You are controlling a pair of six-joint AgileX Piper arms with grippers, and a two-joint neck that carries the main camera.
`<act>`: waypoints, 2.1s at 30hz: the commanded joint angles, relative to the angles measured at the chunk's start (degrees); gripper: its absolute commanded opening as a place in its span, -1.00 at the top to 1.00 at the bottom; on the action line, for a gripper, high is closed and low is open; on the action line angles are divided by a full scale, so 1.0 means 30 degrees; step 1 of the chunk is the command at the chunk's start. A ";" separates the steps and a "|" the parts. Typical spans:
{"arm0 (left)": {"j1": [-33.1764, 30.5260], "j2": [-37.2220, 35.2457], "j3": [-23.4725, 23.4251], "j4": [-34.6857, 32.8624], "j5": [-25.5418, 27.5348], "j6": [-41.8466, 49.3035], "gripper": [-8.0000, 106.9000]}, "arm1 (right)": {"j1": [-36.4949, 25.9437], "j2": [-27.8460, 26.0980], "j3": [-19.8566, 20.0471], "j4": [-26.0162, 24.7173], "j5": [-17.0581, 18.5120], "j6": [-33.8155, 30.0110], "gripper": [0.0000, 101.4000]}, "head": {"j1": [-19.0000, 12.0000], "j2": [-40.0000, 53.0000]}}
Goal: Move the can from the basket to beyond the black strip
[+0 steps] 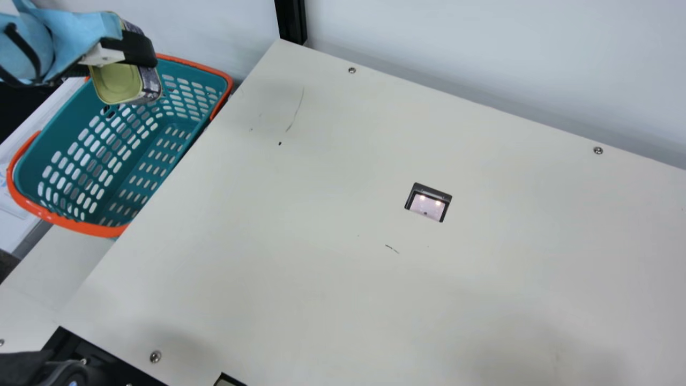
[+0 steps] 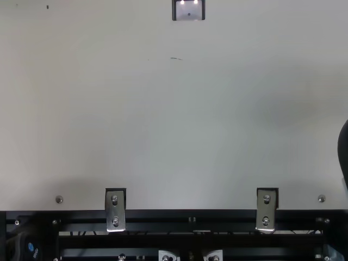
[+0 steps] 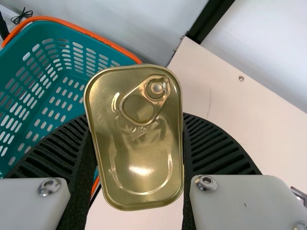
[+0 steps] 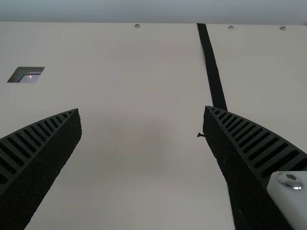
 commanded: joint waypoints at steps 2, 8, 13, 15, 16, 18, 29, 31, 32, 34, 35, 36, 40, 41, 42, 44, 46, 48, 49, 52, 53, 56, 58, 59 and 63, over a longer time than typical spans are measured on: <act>-0.0021 0.0011 -0.0024 0.0023 0.0008 -0.0035 0.68 | 0.0000 0.0000 0.0000 0.0000 0.0000 0.0000 -1.00 | -0.0399 0.0142; 0.0031 0.0172 -0.0389 0.0055 0.1864 -0.0391 0.68 | 0.0000 0.0000 0.0000 0.0000 0.0000 0.0000 -1.00 | -0.0399 0.0142; 0.0479 0.0481 -0.1397 -0.0424 0.4687 -0.1103 0.68 | 0.0000 0.0000 0.0000 0.0000 0.0000 0.0000 -1.00 | -0.0399 0.0142; 0.0765 0.0608 -0.1865 -0.0769 0.5895 -0.1297 0.68 | 0.0000 0.0000 0.0000 0.0000 0.0000 0.0000 -1.00 | -0.0399 0.0142; 0.0917 0.0654 -0.2098 -0.0943 0.6490 -0.1365 0.68 | 0.0000 0.0000 0.0000 0.0000 0.0000 0.0000 -1.00 | -0.0399 0.0142; 0.1268 0.0730 -0.2528 -0.1278 0.7587 -0.1454 0.68 | 0.0000 0.0000 0.0000 0.0000 0.0000 0.0000 -1.00 | -0.0399 0.0142; 0.0786 0.0849 -0.0778 -0.4385 0.8293 -0.2691 0.68 | 0.0000 0.0000 0.0000 0.0000 0.0000 0.0000 -1.00 | -0.0399 0.0142; 0.0433 0.0757 -0.0397 -0.4905 0.8293 -0.3107 0.68 | 0.0000 0.0000 0.0000 0.0000 0.0000 0.0000 -1.00 | -0.0399 0.0142; 0.0252 0.0719 -0.0231 -0.5165 0.8293 -0.3356 0.68 | 0.0000 0.0000 0.0000 0.0000 0.0000 0.0000 -1.00 | -0.0399 0.0142; -0.0043 0.0704 0.0033 -0.5692 0.8293 -0.3815 0.68 | 0.0000 0.0000 0.0000 0.0000 0.0000 0.0000 -1.00 | -0.0399 0.0142; -0.0181 0.0691 0.0128 -0.5913 0.8293 -0.4041 0.68 | 0.0000 0.0000 0.0000 0.0000 0.0000 0.0000 -1.00 | -0.0399 0.0142; -0.0313 0.0693 0.0211 -0.6138 0.8293 -0.4263 0.68 | 0.0000 0.0000 0.0000 0.0000 0.0000 0.0000 -1.00 | -0.0399 0.0142; -0.0746 0.0782 0.0553 -0.6894 0.8293 -0.4962 0.68 | 0.0000 0.0000 0.0000 0.0000 0.0000 0.0000 -1.00 | -0.0399 0.0142; -0.0823 0.0796 0.0649 -0.7045 0.8293 -0.5105 0.68 | 0.0000 0.0000 0.0000 0.0000 0.0000 0.0000 -1.00 | -0.0399 0.0142; -0.0885 0.0807 0.0751 -0.7180 0.8293 -0.5227 0.68 | 0.0000 0.0000 0.0000 0.0000 0.0000 0.0000 -1.00 | -0.0399 0.0142; -0.0949 0.0870 0.0966 -0.7433 0.8293 -0.5357 0.68 | 0.0000 0.0000 0.0000 0.0000 0.0000 0.0000 -1.00 | -0.0399 0.0142; -0.0984 0.0934 0.1249 -0.7697 0.8293 -0.5425 0.68 | 0.0000 0.0000 0.0000 0.0000 0.0000 0.0000 -1.00 | -0.0399 0.0142; -0.0993 0.1022 0.1574 -0.8034 0.8293 -0.5440 0.68 | 0.0000 0.0000 0.0000 0.0000 0.0000 0.0000 -1.00 | -0.0399 0.0142; -0.1006 0.1075 0.1756 -0.8248 0.8293 -0.5447 0.68 | 0.0000 0.0000 0.0000 0.0000 0.0000 0.0000 -1.00 | -0.0399 0.0142; -0.1042 0.1218 0.2281 -0.8922 0.8293 -0.5492 0.68 | 0.0000 0.0000 0.0000 0.0000 0.0000 0.0000 -1.00 | -0.0399 0.0142; -0.1047 0.1249 0.2460 -0.9188 0.8293 -0.5545 0.68 | 0.0000 0.0000 0.0000 0.0000 0.0000 0.0000 -1.00 | -0.0399 0.0142; -0.0939 0.1378 0.2921 -1.0041 0.8293 -0.5666 0.68 | 0.0000 0.0000 0.0000 0.0000 0.0000 0.0000 -1.00 | -0.0399 0.0142; -0.0788 0.1427 0.3120 -1.0439 0.8293 -0.5851 0.68 | 0.0000 0.0000 0.0000 0.0000 0.0000 0.0000 -1.00 | -0.0399 0.0142; -0.0638 0.1438 0.3171 -1.0480 0.8293 -0.5957 0.68 | 0.0000 0.0000 0.0000 0.0000 0.0000 0.0000 -1.00 | -0.0399 0.0142; -0.0338 0.1492 0.3206 -1.0508 0.8292 -0.6145 0.68 | 0.0000 0.0000 0.0000 0.0000 0.0000 0.0000 -1.00 | -0.0399 0.0142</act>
